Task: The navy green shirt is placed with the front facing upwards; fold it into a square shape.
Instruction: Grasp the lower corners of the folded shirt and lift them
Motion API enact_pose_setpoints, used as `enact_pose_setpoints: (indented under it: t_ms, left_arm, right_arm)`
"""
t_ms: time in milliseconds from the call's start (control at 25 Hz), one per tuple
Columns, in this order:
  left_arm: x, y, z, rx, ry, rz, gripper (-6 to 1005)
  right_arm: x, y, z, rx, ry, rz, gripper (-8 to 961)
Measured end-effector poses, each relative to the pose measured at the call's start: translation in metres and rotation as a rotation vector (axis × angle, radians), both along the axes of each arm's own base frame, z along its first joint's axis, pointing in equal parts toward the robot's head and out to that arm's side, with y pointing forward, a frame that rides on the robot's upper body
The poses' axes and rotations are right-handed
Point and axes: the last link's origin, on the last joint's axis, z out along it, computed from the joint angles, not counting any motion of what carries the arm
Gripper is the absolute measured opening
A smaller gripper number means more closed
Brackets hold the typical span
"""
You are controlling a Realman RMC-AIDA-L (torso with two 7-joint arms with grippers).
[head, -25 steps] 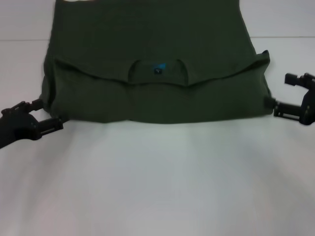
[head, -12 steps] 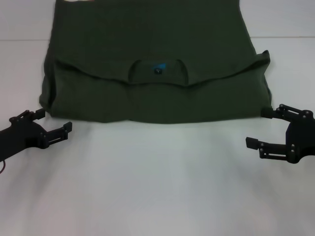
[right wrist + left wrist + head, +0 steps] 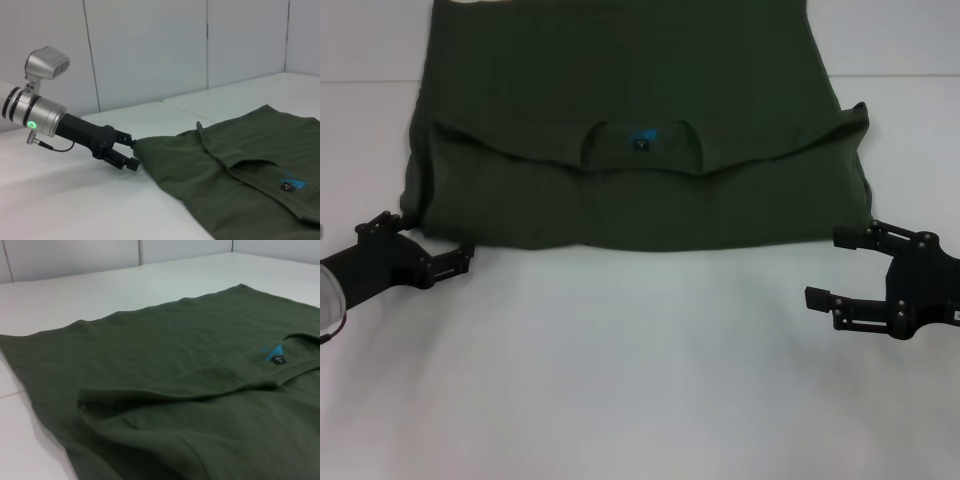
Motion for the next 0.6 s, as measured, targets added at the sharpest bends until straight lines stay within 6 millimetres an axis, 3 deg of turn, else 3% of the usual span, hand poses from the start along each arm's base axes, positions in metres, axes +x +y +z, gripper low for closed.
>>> enact_pose_setpoints:
  t_ms: [520,600]
  left_arm:
    - [0.008,0.013,-0.008,-0.002,0.055,-0.031,879]
    - [0.009,0.013,-0.008,-0.006,0.054,-0.037,806]
  right_arm:
    - [0.002,0.005,0.001,0.023,-0.014,-0.016,913]
    - [0.002,0.006,0.0,0.023,-0.012,-0.018,913]
